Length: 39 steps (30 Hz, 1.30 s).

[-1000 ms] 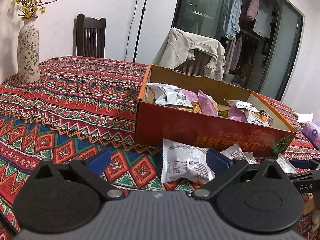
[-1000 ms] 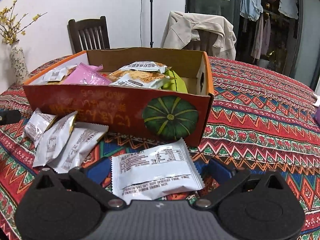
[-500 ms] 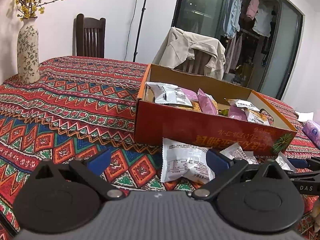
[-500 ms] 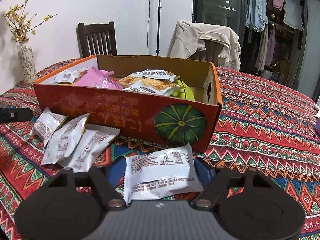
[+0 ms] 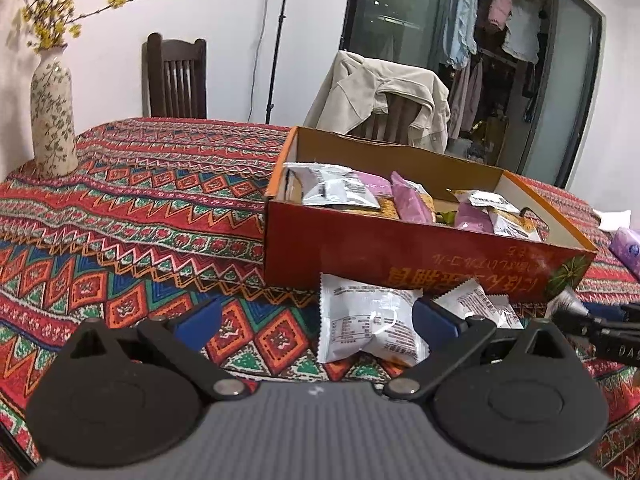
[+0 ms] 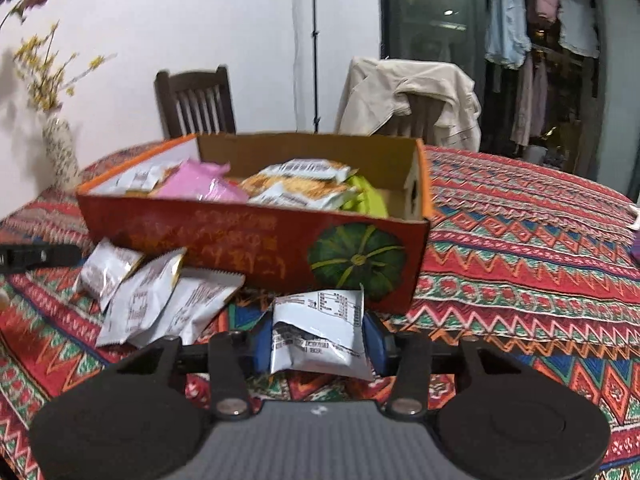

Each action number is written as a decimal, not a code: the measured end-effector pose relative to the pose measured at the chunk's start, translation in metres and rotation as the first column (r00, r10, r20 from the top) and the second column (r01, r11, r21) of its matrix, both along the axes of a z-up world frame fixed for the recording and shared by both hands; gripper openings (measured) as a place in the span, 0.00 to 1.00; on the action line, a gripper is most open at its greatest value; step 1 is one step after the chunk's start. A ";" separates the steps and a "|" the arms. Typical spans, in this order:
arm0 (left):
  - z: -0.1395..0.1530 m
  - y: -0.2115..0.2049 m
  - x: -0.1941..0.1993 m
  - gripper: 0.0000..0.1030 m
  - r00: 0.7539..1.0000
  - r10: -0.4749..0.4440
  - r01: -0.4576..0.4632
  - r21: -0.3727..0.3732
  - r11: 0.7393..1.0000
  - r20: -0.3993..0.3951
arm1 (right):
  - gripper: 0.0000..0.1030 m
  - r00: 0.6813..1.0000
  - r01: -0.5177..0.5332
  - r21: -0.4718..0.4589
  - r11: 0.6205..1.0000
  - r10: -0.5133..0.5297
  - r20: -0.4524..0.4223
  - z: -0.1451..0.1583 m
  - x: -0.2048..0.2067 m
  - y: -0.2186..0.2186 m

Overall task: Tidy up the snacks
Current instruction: 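Grasp a white packet with the right gripper while the left grasps another white packet, then carry both held packets into the box and open both grippers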

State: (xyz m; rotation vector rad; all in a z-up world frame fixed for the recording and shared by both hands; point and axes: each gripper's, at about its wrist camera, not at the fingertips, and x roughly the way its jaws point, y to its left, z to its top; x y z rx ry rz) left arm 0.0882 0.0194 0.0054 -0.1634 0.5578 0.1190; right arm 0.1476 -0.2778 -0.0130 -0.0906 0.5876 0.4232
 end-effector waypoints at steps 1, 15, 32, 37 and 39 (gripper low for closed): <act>0.002 -0.003 0.000 1.00 1.000 -0.007 0.007 0.010 1.000 -0.002 | 0.44 1.000 0.002 0.003 1.000 -0.002 0.006 0.000 0.000 -0.001; -0.004 -0.037 0.043 1.00 0.990 -0.014 0.031 0.128 0.991 -0.138 | 0.45 0.998 0.023 0.036 0.999 -0.026 0.062 0.006 -0.006 -0.008; -0.012 -0.030 0.041 0.56 0.990 -0.035 0.042 0.048 0.998 -0.136 | 0.45 0.998 0.023 0.044 0.999 -0.026 0.062 0.006 -0.007 -0.010; -0.005 -0.029 0.029 0.56 0.994 -0.032 0.038 0.059 0.998 -0.100 | 0.45 0.998 0.020 0.044 0.999 -0.023 0.066 0.006 -0.008 -0.009; -0.002 -0.031 0.023 0.56 0.996 -0.038 0.043 0.055 0.998 -0.083 | 0.45 0.997 0.016 0.041 0.999 -0.019 0.069 0.006 -0.008 -0.008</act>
